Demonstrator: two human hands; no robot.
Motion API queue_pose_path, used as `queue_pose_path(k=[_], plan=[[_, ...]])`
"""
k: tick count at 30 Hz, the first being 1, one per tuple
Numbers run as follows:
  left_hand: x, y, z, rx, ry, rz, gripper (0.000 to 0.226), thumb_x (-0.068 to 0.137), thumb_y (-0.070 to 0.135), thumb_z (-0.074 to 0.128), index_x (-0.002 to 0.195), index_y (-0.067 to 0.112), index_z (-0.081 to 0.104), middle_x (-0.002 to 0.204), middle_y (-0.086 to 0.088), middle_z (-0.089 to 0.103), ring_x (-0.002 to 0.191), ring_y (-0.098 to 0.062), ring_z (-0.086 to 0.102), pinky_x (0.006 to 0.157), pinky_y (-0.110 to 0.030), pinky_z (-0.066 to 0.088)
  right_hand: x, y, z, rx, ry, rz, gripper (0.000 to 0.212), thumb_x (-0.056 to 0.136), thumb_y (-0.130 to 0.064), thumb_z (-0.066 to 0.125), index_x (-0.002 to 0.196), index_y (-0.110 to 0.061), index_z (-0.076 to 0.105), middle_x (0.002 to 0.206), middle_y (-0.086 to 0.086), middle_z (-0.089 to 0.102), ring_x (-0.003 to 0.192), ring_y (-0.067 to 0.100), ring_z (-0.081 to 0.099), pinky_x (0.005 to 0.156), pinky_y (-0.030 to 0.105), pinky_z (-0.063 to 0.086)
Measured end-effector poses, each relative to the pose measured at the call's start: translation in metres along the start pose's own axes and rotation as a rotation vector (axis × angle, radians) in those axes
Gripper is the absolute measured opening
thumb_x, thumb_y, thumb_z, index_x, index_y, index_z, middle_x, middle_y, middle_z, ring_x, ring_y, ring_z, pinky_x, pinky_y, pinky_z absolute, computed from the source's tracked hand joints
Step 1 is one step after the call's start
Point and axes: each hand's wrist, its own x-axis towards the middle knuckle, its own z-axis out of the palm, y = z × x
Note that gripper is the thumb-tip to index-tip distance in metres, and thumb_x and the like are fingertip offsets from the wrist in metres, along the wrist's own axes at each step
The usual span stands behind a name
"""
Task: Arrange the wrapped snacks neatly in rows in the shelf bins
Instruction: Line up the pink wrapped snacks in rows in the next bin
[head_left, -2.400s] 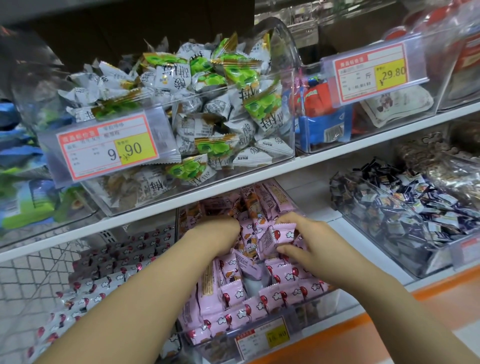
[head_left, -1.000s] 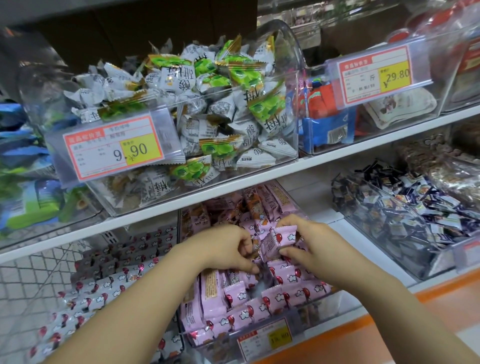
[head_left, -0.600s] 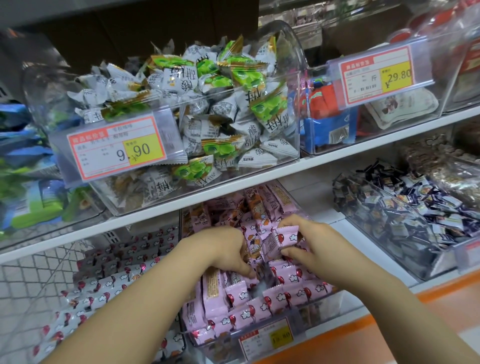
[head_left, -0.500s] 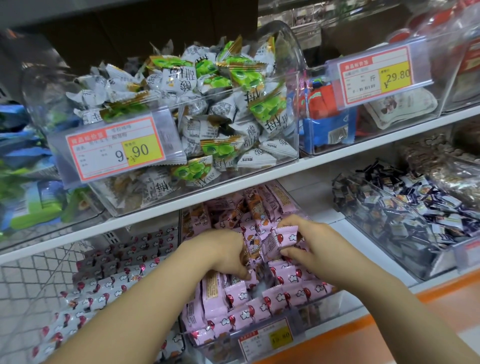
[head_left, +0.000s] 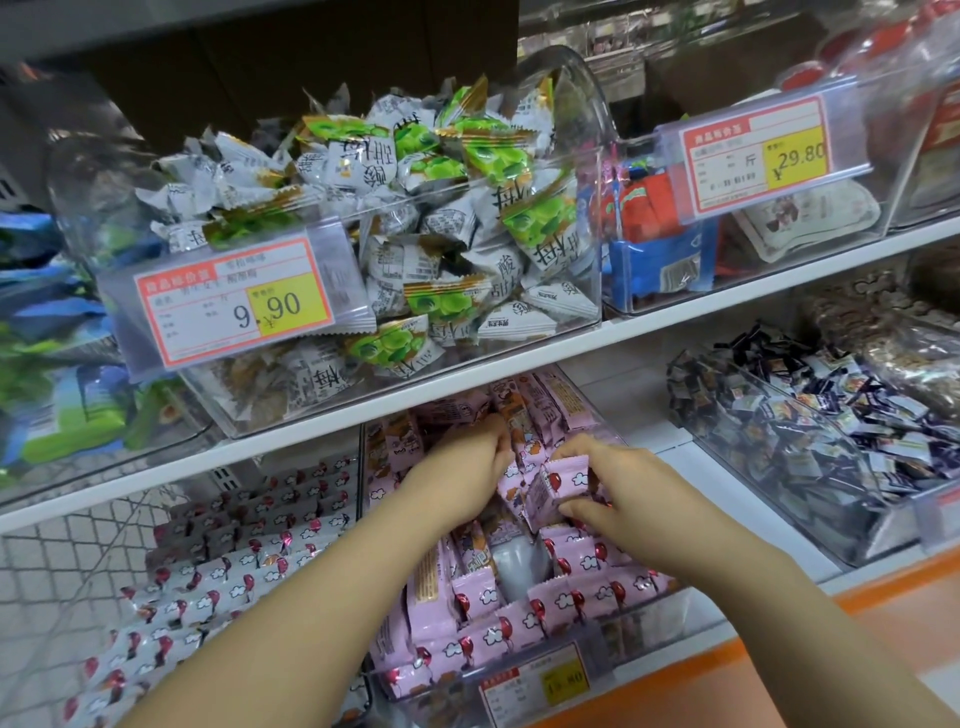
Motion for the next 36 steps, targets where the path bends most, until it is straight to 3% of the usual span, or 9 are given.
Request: queue_pose_path(k=[7, 10, 13, 16, 19, 21, 28, 32, 36], plan=[[0.007, 0.005, 0.011, -0.129, -0.067, -0.015, 0.013, 0.096, 0.012, 0.046, 0.108, 0.015, 0.050, 0.104, -0.010, 0.059, 0.086, -0.017, 0.048, 0.068, -0.025, 0.033, 0.002, 0.001, 0.005, 0.135, 0.166, -0.003, 0.059, 0.086, -0.026, 0.065, 0.134, -0.037, 0.033, 0.095, -0.026, 0.043, 0.082, 0.001, 0.046, 0.073, 0.020, 0.034], [0.009, 0.002, 0.010, -0.228, -0.082, -0.074, 0.023, 0.098, 0.020, 0.045, 0.119, 0.013, 0.051, 0.108, -0.006, 0.060, 0.093, -0.019, 0.053, 0.071, -0.025, 0.037, 0.003, 0.006, 0.009, 0.118, 0.271, -0.100, 0.044, 0.085, -0.021, 0.068, 0.123, -0.034, 0.049, 0.114, -0.017, 0.051, 0.093, 0.006, 0.053, 0.083, 0.027, 0.044], [0.010, 0.004, 0.008, -0.442, -0.153, -0.212, 0.026, 0.101, 0.028, 0.040, 0.118, 0.012, 0.051, 0.098, -0.003, 0.058, 0.091, -0.026, 0.059, 0.078, -0.036, 0.047, 0.006, 0.011, 0.015, -0.063, 0.345, -0.182, 0.028, 0.078, -0.023, 0.072, 0.104, -0.029, 0.066, 0.098, -0.009, 0.063, 0.085, 0.019, 0.061, 0.072, 0.034, 0.043], [0.007, 0.006, 0.000, -0.825, -0.317, -0.350, 0.045, 0.099, 0.041, 0.040, 0.135, 0.013, 0.045, 0.115, 0.001, 0.048, 0.102, -0.027, 0.057, 0.093, -0.038, 0.050, 0.008, 0.014, 0.020, -0.284, 0.313, -0.136, 0.026, 0.064, -0.033, 0.083, 0.088, -0.036, 0.072, 0.080, -0.009, 0.065, 0.073, 0.021, 0.060, 0.067, 0.036, 0.041], [0.004, 0.004, -0.002, -0.772, -0.487, -0.252, 0.049, 0.095, 0.046, 0.048, 0.138, 0.023, 0.042, 0.139, 0.002, 0.042, 0.121, -0.020, 0.050, 0.099, -0.032, 0.047, 0.005, 0.017, 0.028, -0.468, 0.210, -0.090, 0.029, 0.052, -0.038, 0.089, 0.074, -0.046, 0.071, 0.075, -0.012, 0.065, 0.073, 0.017, 0.060, 0.071, 0.038, 0.041], [0.004, 0.004, 0.001, -0.661, -0.479, -0.202, 0.039, 0.091, 0.037, 0.059, 0.127, 0.026, 0.048, 0.134, 0.000, 0.051, 0.116, -0.012, 0.053, 0.099, -0.033, 0.048, 0.003, 0.017, 0.024, -0.386, 0.171, -0.061, 0.026, 0.069, -0.032, 0.080, 0.090, -0.045, 0.071, 0.090, -0.012, 0.066, 0.084, 0.019, 0.060, 0.082, 0.038, 0.038], [0.007, -0.001, 0.018, -0.717, -0.361, -0.347, 0.056, 0.089, 0.014, 0.064, 0.139, 0.016, 0.038, 0.132, -0.012, 0.047, 0.105, -0.024, 0.063, 0.088, -0.035, 0.055, -0.010, 0.033, -0.001, -0.010, 0.323, 0.076, 0.022, 0.089, -0.017, 0.061, 0.108, -0.022, 0.069, 0.108, -0.003, 0.063, 0.104, 0.022, 0.055, 0.092, 0.034, 0.040], [0.005, 0.008, 0.022, -1.013, -0.351, -0.532, 0.020, 0.089, -0.003, 0.056, 0.107, 0.000, 0.049, 0.113, -0.016, 0.049, 0.086, -0.015, 0.055, 0.070, -0.031, 0.057, -0.020, 0.035, 0.001, 0.138, 0.326, 0.097, 0.018, 0.089, -0.017, 0.062, 0.104, -0.022, 0.070, 0.103, -0.011, 0.059, 0.102, 0.011, 0.054, 0.085, 0.018, 0.034], [0.001, 0.021, 0.022, -1.169, -0.397, -0.658, 0.022, 0.094, -0.001, 0.042, 0.112, 0.008, 0.036, 0.091, -0.008, 0.043, 0.074, -0.022, 0.049, 0.050, -0.036, 0.051, -0.019, 0.035, 0.002, 0.185, 0.331, 0.120, 0.018, 0.089, -0.018, 0.062, 0.104, -0.024, 0.068, 0.101, -0.013, 0.057, 0.094, 0.004, 0.049, 0.069, 0.004, 0.033]])
